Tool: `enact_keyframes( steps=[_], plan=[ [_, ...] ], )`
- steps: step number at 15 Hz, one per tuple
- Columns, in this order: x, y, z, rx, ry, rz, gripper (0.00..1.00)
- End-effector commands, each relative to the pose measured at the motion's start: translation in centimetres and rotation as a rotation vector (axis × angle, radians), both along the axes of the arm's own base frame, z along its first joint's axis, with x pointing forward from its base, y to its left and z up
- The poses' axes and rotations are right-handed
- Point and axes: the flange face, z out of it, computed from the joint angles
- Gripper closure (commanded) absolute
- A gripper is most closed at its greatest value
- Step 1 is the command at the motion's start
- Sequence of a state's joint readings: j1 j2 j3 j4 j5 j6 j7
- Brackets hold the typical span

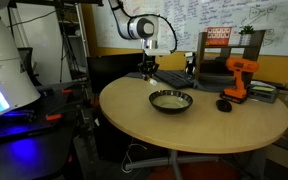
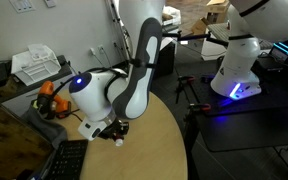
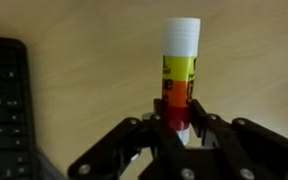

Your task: Remove the glue stick from the bowl and place it on the table

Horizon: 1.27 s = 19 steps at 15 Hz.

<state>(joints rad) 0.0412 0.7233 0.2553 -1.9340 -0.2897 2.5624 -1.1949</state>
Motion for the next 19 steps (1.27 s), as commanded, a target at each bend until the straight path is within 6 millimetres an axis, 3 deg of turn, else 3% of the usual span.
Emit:
enact_keyframes(
  steps=[1,3,6,7,8,11,14,17,19],
  plan=[
    [2.2,-0.2,-3.7,-0.054,-0.02,0.071,0.92],
    [3.1,-0.3,-5.8,-0.055,-0.018,0.073,0.92],
    [4.1,-0.4,-7.3,-0.046,-0.017,0.048,0.92],
    [4.3,-0.5,-7.2,-0.046,-0.001,0.034,0.42],
    [4.4,-0.6,-6.5,-0.048,0.006,0.025,0.41],
    [3.6,-1.7,-2.6,-0.052,0.034,-0.003,0.21],
    [2.6,-2.7,3.0,-0.037,0.062,-0.035,0.01],
    [1.5,-4.1,8.3,-0.028,0.088,-0.142,0.0],
    [0.8,-5.2,10.7,-0.043,0.095,-0.157,0.0]
  ],
)
